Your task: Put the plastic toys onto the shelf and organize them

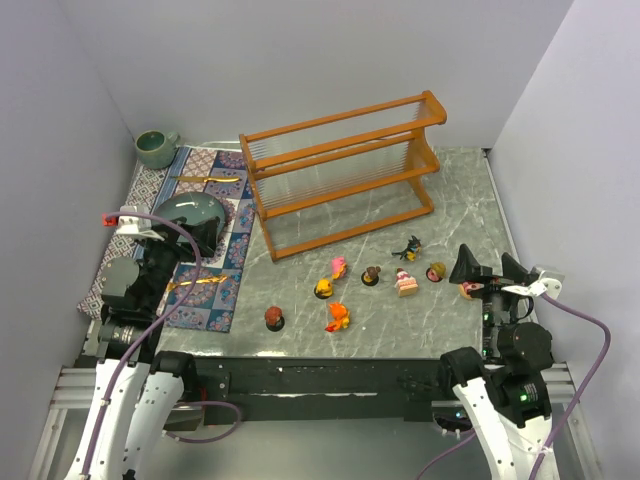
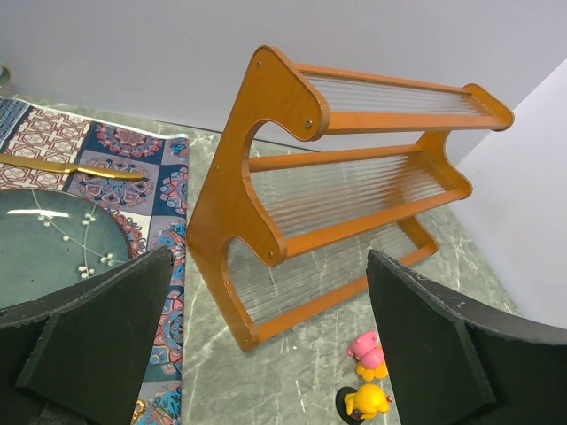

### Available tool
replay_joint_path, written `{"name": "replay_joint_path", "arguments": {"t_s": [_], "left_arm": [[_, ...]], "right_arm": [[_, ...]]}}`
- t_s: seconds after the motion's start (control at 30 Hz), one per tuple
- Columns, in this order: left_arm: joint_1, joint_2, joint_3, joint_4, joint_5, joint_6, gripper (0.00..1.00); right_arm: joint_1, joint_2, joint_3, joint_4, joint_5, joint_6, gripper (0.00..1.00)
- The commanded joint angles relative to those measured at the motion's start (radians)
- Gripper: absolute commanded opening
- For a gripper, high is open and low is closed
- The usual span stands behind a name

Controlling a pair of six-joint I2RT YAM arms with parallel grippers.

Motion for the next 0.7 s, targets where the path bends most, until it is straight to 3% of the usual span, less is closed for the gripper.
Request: {"name": "replay_joint_path", "arguments": {"t_s": [0.0,0.47,0.67], "left_arm": [[0.005,-0.006,0.037,0.011,0.006,0.005,0.97],[0.008,-0.015,0.040,0.007,0.002,0.005,0.97],[0.005,-0.023,0.037,0.010,-0.004,0.003,0.97]], "right_arm": [[-0.003,-0.313,-0.006,0.025,0.009,-0.007,1.00],[-0.003,-0.304,0.017,-0.009,0.091,0.038,1.00],[-0.002,-0.181,0.115,-0.116,0.098,0.109,1.00]]}}
